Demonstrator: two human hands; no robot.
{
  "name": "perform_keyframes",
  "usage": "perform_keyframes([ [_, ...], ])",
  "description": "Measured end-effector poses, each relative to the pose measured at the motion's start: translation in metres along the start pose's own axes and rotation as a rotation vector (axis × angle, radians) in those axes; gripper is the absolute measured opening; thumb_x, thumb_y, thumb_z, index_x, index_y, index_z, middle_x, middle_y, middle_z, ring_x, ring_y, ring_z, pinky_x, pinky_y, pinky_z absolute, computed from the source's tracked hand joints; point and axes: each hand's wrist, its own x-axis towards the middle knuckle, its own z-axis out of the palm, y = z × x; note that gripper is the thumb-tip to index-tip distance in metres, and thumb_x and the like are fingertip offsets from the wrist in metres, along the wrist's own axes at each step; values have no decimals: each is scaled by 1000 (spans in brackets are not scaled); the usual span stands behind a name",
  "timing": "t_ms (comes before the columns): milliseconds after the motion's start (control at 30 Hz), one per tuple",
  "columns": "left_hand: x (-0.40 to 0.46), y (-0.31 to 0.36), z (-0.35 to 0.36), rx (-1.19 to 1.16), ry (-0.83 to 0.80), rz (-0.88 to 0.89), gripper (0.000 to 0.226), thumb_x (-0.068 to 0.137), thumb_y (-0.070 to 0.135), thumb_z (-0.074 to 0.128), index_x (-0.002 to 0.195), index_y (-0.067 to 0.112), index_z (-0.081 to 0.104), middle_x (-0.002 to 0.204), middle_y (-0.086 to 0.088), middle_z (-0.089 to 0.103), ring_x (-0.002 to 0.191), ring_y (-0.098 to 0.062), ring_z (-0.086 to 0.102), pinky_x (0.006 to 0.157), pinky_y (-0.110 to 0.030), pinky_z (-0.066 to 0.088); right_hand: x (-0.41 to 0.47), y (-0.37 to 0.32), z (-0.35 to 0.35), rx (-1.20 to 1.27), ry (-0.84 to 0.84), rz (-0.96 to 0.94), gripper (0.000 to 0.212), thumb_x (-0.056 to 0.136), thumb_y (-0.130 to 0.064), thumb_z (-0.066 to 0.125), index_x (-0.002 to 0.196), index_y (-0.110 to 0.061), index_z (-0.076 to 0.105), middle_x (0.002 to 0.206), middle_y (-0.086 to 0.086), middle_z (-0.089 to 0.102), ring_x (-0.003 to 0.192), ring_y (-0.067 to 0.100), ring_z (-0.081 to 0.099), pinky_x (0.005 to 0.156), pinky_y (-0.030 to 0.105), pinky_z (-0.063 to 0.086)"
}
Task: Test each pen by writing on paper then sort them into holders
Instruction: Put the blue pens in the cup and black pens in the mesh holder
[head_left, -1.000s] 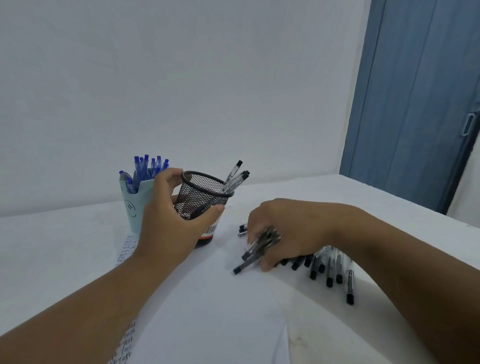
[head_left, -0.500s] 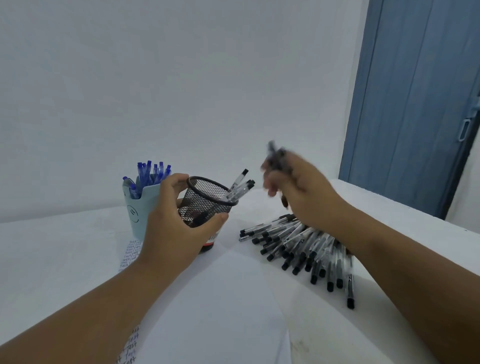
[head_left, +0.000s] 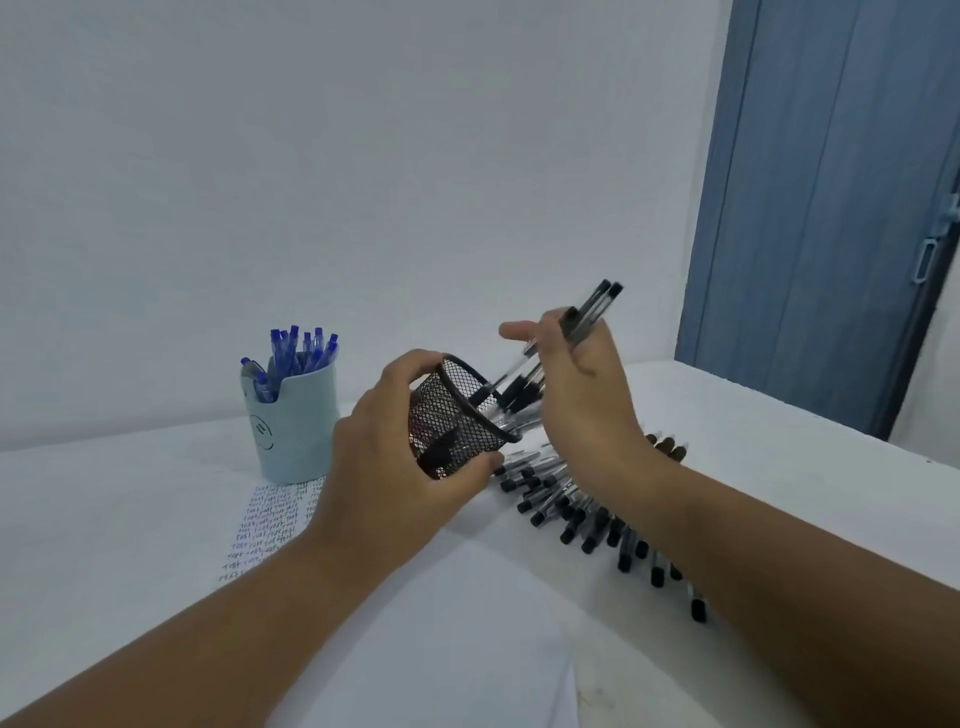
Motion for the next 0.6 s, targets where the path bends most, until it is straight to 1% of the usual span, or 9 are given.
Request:
perform_keyframes([
  [33,0,0,0,-1,17,-7,80,64,36,91,128,39,44,106,20,64,100,-3,64,83,-38,58,1,4,0,-65,-18,36,24,101,-52,41,110,-39,59,101,-36,64,141,16,39,117,45,28],
  [100,0,-1,-1,-10,51,-34,79,64,32,93,127,36,45,105,21,64,98,0,64,79,-33,59,5,11,-1,-145,-99,118,24,86,-67,47,102,-56,59,115,-31,62,147,19,31,121,52,22],
  [167,1,-3,-3,-48,71,-74,76,64,28,93,124,35,47,100,22,64,92,1,67,73,-30,60,4,13,-4,-203,-209,164,21,82,-68,56,101,-61,58,138,-26,53,150,14,25,123,47,17],
  [233,2,-4,-4,-83,78,-116,74,65,26,93,123,34,48,102,26,64,90,3,67,70,-34,62,-1,8,-7,-190,-273,173,43,84,-67,63,124,-55,50,154,-20,37,147,6,25,115,35,22],
  [300,2,-5,-4,-106,84,-142,73,66,25,93,123,33,48,107,29,62,93,5,65,71,-35,62,2,3,-9,-81,-219,178,65,86,-67,59,142,-41,37,159,-13,32,143,7,30,107,33,25],
  [367,2,-5,-5,-122,82,-159,73,66,25,93,123,34,49,105,22,64,92,3,66,73,-33,62,5,0,-9,57,-132,148,59,94,-64,51,145,-42,32,153,-11,42,140,9,39,109,35,29],
  [467,0,-1,-4,-123,59,-141,74,65,23,93,123,35,48,100,23,65,89,0,69,68,-29,62,4,4,-8,-18,-121,13,33,105,-49,40,133,-39,54,135,-24,55,132,2,49,116,36,35],
  [533,0,2,-4,-105,50,-118,75,65,22,93,123,36,47,101,32,61,89,2,67,65,-26,61,1,6,-8,-117,-231,-15,34,106,-42,41,130,-34,63,148,-22,47,139,-4,38,119,30,28],
  [600,0,1,-4,-102,49,-118,74,65,22,93,122,37,47,101,32,61,89,2,67,65,-26,61,1,6,-9,-107,-273,1,43,103,-49,42,141,-32,55,156,-21,37,142,-7,29,122,31,22],
])
